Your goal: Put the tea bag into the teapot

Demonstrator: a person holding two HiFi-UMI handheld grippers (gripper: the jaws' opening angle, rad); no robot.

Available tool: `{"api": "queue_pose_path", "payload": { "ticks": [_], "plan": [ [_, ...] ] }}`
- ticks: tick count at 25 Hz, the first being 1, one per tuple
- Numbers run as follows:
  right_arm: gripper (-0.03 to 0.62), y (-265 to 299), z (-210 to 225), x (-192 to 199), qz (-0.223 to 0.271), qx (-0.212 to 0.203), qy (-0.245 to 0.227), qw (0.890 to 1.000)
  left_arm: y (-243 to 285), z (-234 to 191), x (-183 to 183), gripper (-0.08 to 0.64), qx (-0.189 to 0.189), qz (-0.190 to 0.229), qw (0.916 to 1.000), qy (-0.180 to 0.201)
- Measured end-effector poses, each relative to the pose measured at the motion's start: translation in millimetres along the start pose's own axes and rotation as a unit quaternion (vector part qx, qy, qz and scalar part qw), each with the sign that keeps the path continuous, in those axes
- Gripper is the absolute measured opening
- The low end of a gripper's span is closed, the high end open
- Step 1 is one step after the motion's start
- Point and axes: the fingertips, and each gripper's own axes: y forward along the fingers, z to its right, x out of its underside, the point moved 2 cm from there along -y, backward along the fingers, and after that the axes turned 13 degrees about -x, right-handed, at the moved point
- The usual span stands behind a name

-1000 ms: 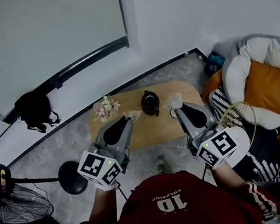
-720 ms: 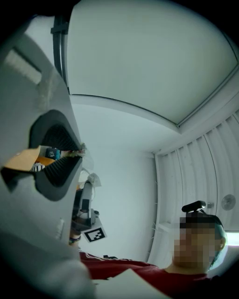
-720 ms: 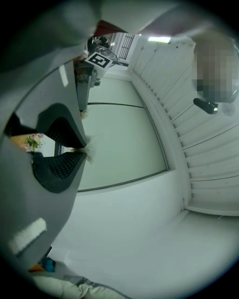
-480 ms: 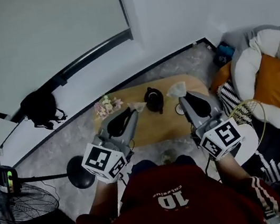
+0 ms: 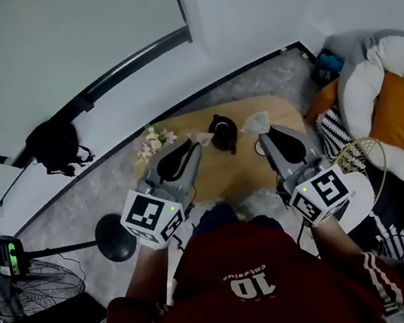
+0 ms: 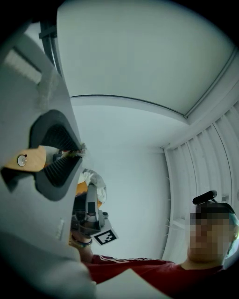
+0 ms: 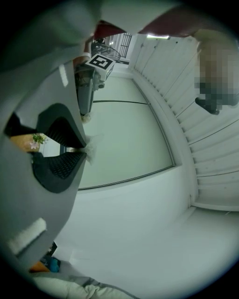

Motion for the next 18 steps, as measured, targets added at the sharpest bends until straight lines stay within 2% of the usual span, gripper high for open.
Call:
{"api": "queue_pose_path", "payload": {
  "ticks": [3,7,11,16,18],
  "plan": [
    [0.031,6.5,8.9,7.5,-0.009,0.01,0.001,1.0,11.0,-6.9,5.0,0.049,0.007,-0.002,1.0,-0.004],
    [0.031,15.6,16.2,16.2,-0.02,0.023,0.005,1.0,29.5,-15.6,21.6,0.048,0.023,-0.012,0.9996,0.015],
    [0.031,19.7,26.8,23.4,-0.035,0.037,0.0,0.999,55.1,-25.5,41.6,0.048,0.031,-0.022,0.9977,0.056],
    [0.031,24.4,41.0,37.5,-0.044,0.059,0.007,0.997,85.0,-32.4,68.2,0.048,0.048,-0.037,0.9906,0.123],
    [0.031,27.5,46.8,44.6,-0.049,0.064,0.012,0.997,97.7,-34.2,79.4,0.048,0.057,-0.041,0.9884,0.134]
  ]
}}
